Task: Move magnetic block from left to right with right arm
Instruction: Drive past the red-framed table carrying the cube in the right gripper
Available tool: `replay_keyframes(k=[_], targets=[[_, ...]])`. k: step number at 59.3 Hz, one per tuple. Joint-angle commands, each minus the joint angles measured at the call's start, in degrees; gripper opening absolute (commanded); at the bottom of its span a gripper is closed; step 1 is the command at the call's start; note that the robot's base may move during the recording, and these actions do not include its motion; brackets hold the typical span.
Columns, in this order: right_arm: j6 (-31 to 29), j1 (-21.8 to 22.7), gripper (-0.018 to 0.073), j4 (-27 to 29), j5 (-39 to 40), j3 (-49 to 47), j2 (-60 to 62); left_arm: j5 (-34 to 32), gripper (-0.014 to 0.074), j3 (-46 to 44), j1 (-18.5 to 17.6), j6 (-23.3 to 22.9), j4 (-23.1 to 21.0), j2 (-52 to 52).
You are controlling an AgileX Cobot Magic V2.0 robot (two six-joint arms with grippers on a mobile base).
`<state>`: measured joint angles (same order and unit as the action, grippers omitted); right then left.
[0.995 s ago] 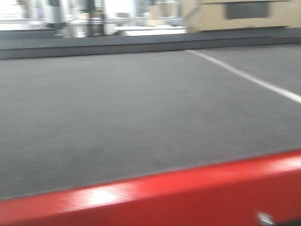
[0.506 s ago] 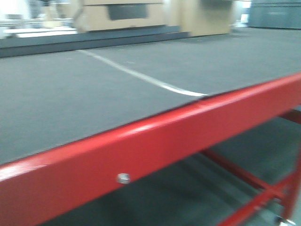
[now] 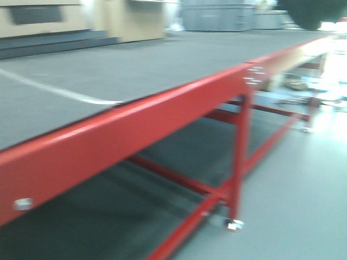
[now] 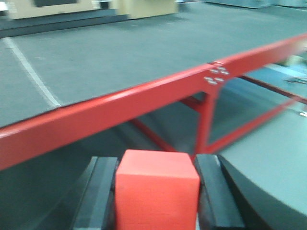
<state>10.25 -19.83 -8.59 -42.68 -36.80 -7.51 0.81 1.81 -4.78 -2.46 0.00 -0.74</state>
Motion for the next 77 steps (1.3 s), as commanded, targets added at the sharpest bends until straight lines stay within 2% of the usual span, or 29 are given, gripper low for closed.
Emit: replay_keyframes(k=[1,77], targets=[[-0.57,0.03,0.0217,-0.69,5.03,-1.46,-0.84,-5.15,-0.0116,0.59,0.13,-0.25,0.0,-0.85],[-0.57,0.03,0.0217,-0.69,5.03,-1.46,-0.84,-5.15,-0.0116,0.59,0.13,-0.25,0.0,-0.85]])
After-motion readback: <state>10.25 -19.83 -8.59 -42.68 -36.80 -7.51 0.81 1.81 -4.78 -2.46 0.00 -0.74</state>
